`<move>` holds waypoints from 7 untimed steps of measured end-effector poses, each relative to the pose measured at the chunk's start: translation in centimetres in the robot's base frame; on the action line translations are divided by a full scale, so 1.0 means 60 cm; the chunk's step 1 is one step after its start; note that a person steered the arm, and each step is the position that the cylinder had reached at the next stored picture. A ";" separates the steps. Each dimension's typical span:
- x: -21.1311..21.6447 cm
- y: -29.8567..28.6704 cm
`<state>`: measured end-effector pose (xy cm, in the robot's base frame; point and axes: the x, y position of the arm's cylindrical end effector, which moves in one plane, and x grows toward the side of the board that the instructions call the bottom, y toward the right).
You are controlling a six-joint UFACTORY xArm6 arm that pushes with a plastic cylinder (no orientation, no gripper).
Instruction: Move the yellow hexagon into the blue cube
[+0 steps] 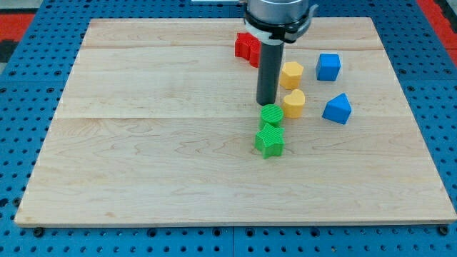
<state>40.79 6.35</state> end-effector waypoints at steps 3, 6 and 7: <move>-0.086 0.114; -0.200 0.109; -0.221 0.227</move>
